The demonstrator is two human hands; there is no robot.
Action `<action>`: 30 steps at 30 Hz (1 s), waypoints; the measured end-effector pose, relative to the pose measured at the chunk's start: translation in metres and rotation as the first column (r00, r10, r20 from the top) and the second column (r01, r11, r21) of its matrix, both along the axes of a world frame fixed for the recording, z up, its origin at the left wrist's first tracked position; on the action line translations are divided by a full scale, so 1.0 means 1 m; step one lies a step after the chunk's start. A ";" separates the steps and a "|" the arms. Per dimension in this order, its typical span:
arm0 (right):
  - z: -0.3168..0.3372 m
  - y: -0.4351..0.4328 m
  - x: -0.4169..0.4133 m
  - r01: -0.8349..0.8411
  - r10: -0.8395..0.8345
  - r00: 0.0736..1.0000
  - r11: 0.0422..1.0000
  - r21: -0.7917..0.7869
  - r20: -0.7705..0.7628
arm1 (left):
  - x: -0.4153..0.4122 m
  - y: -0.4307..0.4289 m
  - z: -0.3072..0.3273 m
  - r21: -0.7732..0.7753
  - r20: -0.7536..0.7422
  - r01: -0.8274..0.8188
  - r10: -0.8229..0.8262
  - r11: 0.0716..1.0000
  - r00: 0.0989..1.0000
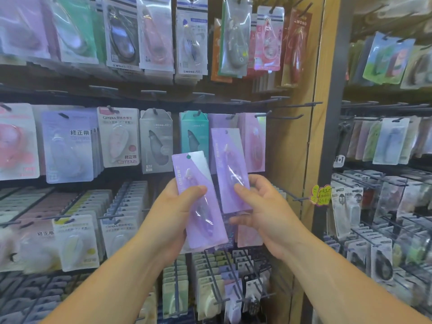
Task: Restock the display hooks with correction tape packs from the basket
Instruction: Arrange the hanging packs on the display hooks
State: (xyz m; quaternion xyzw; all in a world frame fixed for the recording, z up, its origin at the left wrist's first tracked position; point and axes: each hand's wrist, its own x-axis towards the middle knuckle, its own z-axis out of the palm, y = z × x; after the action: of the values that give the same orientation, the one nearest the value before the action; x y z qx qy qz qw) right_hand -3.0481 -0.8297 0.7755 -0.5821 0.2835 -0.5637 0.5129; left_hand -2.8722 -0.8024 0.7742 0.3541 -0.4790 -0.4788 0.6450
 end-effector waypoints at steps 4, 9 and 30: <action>0.011 -0.012 -0.008 0.035 -0.034 0.999 0.998 -0.050 0.014 | 0.004 -0.003 -0.002 -0.002 0.002 -0.019 0.019 1.000 1.000; 0.026 -0.029 -0.008 0.128 -0.127 0.992 0.987 -0.095 0.012 | 0.005 -0.003 0.000 -0.022 0.012 -0.053 0.054 0.998 0.998; 0.040 -0.091 0.023 0.260 -0.262 0.937 0.965 -0.042 -0.232 | 0.018 0.004 -0.003 -0.158 0.077 -0.112 0.125 0.981 0.989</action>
State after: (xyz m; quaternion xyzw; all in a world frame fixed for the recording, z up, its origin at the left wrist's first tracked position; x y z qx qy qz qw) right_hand -3.0253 -0.9207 0.8150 -0.6049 0.4141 -0.5551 0.3932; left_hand -2.8543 -0.7989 0.7710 0.3517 -0.5198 -0.3855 0.6764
